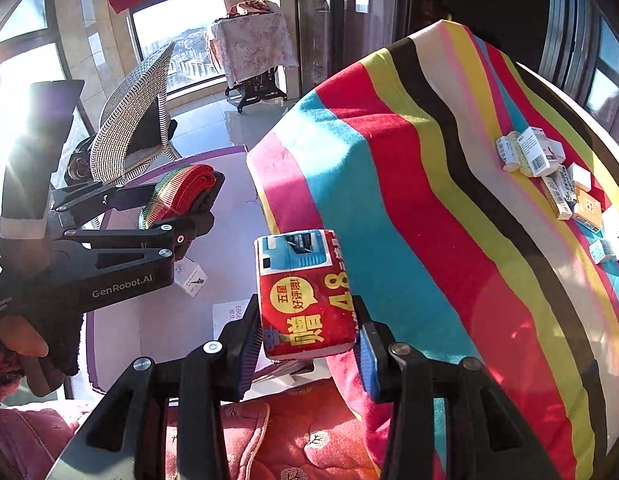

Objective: Organize objects
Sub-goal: 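Lift the rainbow strap roll and red tissue pack and carry them toward the cardboard box, then open both tools to drop the strap roll and tissue pack into the cardboard box, then return the right tool to the table and grasp the teal plastic-wrapped pack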

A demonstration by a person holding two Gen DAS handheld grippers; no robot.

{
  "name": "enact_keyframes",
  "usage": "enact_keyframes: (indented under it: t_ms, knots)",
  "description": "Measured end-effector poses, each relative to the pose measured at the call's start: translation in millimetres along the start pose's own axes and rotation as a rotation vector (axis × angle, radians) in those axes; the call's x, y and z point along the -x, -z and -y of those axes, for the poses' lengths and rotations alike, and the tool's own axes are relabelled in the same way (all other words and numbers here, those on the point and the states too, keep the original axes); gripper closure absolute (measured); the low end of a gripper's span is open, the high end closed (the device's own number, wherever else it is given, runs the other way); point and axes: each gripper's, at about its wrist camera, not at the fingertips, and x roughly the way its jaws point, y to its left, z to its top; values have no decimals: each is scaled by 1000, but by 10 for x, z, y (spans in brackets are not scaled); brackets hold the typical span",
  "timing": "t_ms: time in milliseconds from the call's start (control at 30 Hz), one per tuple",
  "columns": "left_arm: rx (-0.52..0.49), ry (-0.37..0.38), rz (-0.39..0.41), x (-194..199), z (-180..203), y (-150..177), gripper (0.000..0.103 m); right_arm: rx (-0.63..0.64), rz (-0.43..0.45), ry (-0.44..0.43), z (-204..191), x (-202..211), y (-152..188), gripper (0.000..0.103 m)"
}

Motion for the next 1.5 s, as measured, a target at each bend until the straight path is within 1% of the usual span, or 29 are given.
enact_keyframes:
  t_ms: [200,300,367,467,533,600,633,667,700,733,800,900,1000,1100,1233,1300,1400,1433,1500]
  knots:
    - [69,-73,-21,-47,-294,93,39,171,-70,-51,-527,-292,-34,60]
    - [107,-115,-20,-62,-436,107,39,235,-77,-78,-748,-356,-34,60]
    - [127,-139,-6,-43,-509,108,39,266,-75,-95,-859,-366,-18,60]
    - [122,-181,21,-2,-571,79,39,284,-76,-124,-950,-400,-2,60]
    - [131,-203,31,10,-619,57,39,273,-75,-176,-973,-411,2,59]
    - [163,-210,25,18,-691,36,34,256,-85,-198,-956,-425,-6,57]
    - [180,-201,25,27,-722,39,28,240,-82,-194,-915,-414,-5,56]
    - [194,-196,28,36,-739,39,23,214,-76,-194,-853,-397,-7,52]
    - [203,-198,34,39,-733,34,21,175,-71,-204,-773,-381,-19,49]
    - [206,-197,37,39,-729,30,18,132,-67,-216,-675,-360,-28,49]
    - [211,-174,29,-5,-681,-3,17,49,-53,-219,-452,-336,-67,47]
    - [211,-116,21,-54,-534,-60,16,-71,-15,-180,-48,-232,-34,46]
    - [167,-47,16,-121,-230,-174,16,-196,31,-127,419,-120,5,46]
    - [85,37,4,-190,178,-356,15,-294,75,-45,885,-8,75,45]
    - [-3,193,-30,-300,863,-705,9,-392,80,69,1524,99,278,42]
    - [-55,267,-43,-414,1249,-901,7,-434,73,168,1878,121,395,42]
    - [-93,294,-47,-658,1765,-1163,7,-550,53,257,2481,125,576,42]
    - [-90,299,-44,-744,1906,-1233,7,-593,47,284,2674,135,622,42]
    - [-75,306,-55,-925,2151,-1351,7,-659,67,313,3020,163,649,41]
